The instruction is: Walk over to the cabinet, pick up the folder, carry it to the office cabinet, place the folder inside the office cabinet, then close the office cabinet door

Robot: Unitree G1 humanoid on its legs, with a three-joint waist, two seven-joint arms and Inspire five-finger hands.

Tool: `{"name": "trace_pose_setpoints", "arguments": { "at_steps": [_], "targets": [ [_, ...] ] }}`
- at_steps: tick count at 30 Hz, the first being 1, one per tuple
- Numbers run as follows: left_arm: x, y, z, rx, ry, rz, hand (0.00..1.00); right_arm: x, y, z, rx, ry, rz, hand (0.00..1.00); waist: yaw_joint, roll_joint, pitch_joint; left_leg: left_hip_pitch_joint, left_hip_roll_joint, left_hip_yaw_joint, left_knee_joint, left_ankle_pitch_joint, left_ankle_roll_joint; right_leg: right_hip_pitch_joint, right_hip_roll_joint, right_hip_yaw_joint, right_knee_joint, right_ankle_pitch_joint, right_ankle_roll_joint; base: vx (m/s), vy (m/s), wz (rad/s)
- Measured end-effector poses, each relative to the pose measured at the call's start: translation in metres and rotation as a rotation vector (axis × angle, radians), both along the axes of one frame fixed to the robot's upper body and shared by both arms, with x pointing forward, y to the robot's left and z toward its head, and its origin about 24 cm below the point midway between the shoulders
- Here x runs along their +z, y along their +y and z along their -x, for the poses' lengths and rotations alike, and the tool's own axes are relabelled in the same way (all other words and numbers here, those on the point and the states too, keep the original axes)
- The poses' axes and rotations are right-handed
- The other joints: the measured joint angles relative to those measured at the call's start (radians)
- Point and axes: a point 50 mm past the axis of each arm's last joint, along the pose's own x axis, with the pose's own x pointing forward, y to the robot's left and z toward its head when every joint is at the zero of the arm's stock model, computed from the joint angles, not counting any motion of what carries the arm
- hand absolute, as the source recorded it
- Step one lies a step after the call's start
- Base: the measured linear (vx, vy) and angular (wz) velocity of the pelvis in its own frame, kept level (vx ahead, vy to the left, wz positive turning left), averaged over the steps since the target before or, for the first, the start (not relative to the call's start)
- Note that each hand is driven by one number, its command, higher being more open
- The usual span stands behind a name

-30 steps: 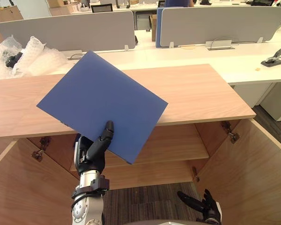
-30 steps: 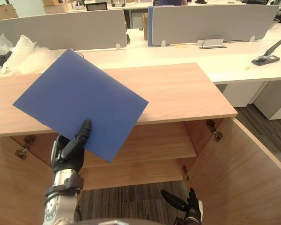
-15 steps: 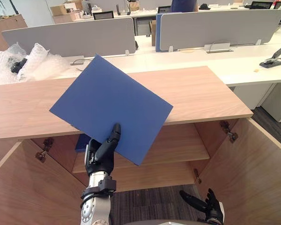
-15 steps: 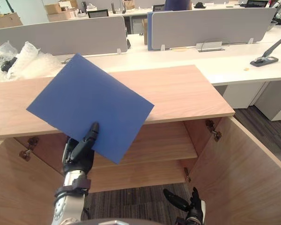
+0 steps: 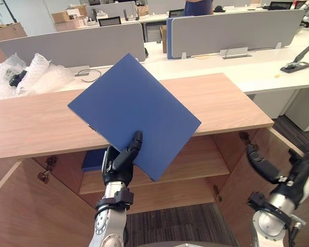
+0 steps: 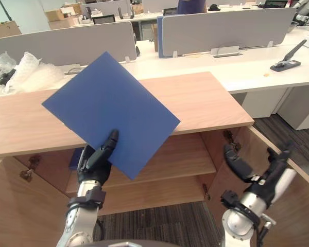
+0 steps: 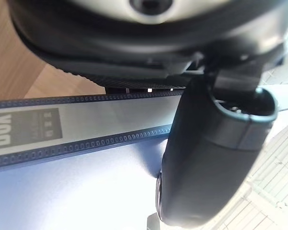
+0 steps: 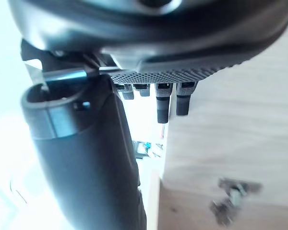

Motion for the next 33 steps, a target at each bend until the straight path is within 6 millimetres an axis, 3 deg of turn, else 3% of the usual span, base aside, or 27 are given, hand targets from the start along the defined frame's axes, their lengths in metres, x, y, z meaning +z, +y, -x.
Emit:
{"name": "trace_pose_setpoints", "arguments": {
  "at_steps": [7, 10, 15, 18, 25, 33],
  "targets": [
    [0.003, -0.003, -0.013, -0.025, -0.027, 0.008, 0.00, 0.035, 0.000, -0.017, 0.033, -0.199, 0.062, 1.00, -0.021, 0.000, 0.000, -0.004, -0.001, 0.001, 0.010, -0.001, 0.000, 0.008, 0.001, 0.006, -0.028, 0.026, 0.001, -0.05, 0.020, -0.02],
    [0.010, -0.001, -0.022, -0.047, -0.074, 0.006, 0.00, 0.048, -0.004, -0.027, 0.127, -0.345, -0.025, 1.00, -0.021, 0.001, 0.005, -0.017, -0.001, 0.002, 0.018, -0.001, 0.000, 0.008, 0.001, 0.010, -0.049, 0.046, 0.002, -0.04, 0.021, -0.04],
    [0.020, 0.010, -0.038, -0.085, -0.163, -0.043, 0.00, 0.069, -0.019, -0.059, 0.456, -0.499, -0.126, 1.00, -0.024, 0.000, 0.008, -0.027, -0.004, 0.005, 0.019, 0.003, 0.006, 0.011, 0.001, 0.015, -0.079, 0.073, 0.005, -0.01, 0.013, -0.03],
    [0.024, 0.012, -0.043, -0.114, -0.196, -0.061, 0.00, 0.082, -0.018, -0.081, 0.683, -0.520, -0.150, 1.00, -0.024, -0.001, 0.009, -0.027, -0.005, 0.002, 0.017, 0.005, 0.008, 0.013, 0.000, 0.010, -0.082, 0.075, 0.005, 0.00, 0.003, 0.01],
    [0.024, 0.013, -0.044, -0.166, -0.218, -0.078, 0.00, 0.096, 0.007, -0.117, 1.145, -0.424, -0.196, 1.00, -0.025, -0.015, 0.019, -0.026, -0.009, -0.008, 0.008, 0.009, 0.014, 0.035, -0.002, -0.001, -0.122, 0.092, 0.008, 0.00, 0.006, 0.04],
    [0.026, 0.002, -0.046, -0.283, -0.239, -0.102, 0.00, 0.100, 0.029, -0.139, 1.454, -0.143, -0.158, 1.00, -0.023, -0.025, 0.027, -0.022, -0.016, -0.026, -0.020, 0.025, 0.020, 0.046, -0.007, -0.020, -0.138, 0.095, 0.010, 0.01, 0.019, 0.07]
  ]
}}
